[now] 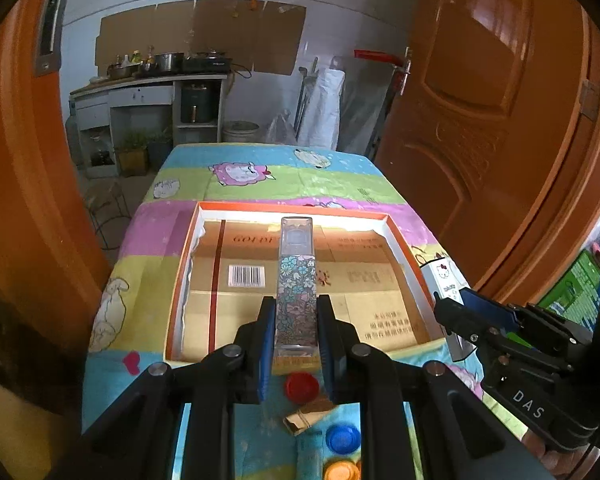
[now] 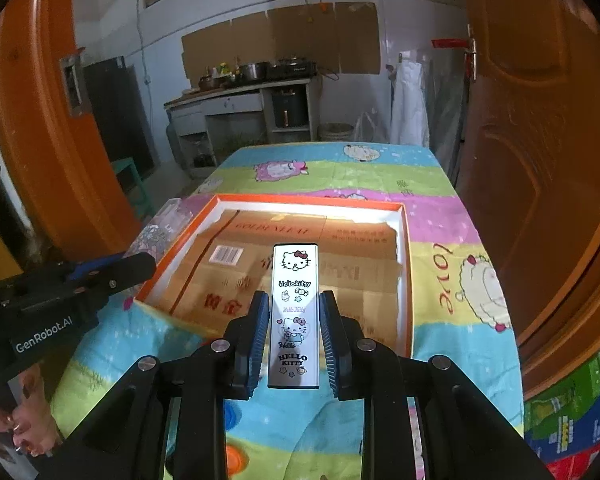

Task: Organize rigid objects
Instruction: 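Release the glitter tube in the tray while right sets Hello Kitty box beside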

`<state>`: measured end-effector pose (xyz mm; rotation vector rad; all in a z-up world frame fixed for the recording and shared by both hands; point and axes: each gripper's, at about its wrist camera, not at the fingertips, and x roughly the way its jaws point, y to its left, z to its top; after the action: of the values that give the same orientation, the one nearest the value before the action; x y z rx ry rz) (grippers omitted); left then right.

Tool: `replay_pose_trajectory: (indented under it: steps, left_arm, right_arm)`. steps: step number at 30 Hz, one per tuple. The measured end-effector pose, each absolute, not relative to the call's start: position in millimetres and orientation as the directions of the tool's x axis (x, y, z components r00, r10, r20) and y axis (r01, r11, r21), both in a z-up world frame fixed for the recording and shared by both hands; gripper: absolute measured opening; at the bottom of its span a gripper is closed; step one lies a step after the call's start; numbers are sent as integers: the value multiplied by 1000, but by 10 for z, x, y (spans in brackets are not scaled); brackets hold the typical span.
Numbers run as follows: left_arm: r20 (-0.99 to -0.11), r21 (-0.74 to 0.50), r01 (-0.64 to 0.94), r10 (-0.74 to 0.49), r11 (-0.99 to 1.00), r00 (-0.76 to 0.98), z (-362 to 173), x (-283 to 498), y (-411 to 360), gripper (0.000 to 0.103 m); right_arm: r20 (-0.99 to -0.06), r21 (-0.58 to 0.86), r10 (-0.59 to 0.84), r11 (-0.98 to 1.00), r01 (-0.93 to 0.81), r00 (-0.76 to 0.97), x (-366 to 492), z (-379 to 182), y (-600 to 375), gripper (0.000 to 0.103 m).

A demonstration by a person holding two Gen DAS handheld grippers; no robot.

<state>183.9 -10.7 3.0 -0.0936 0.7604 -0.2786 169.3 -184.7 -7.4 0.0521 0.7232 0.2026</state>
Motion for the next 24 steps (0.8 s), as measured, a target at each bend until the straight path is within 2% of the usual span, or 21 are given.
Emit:
replay_pose_trajectory:
  steps: [24]
  left_arm:
    - [-759,-137,167,-212,976,615,-293,2926,-281,20]
  right_arm:
    - [-697,142,238,970,-196,677,2951,-223,-1881,26]
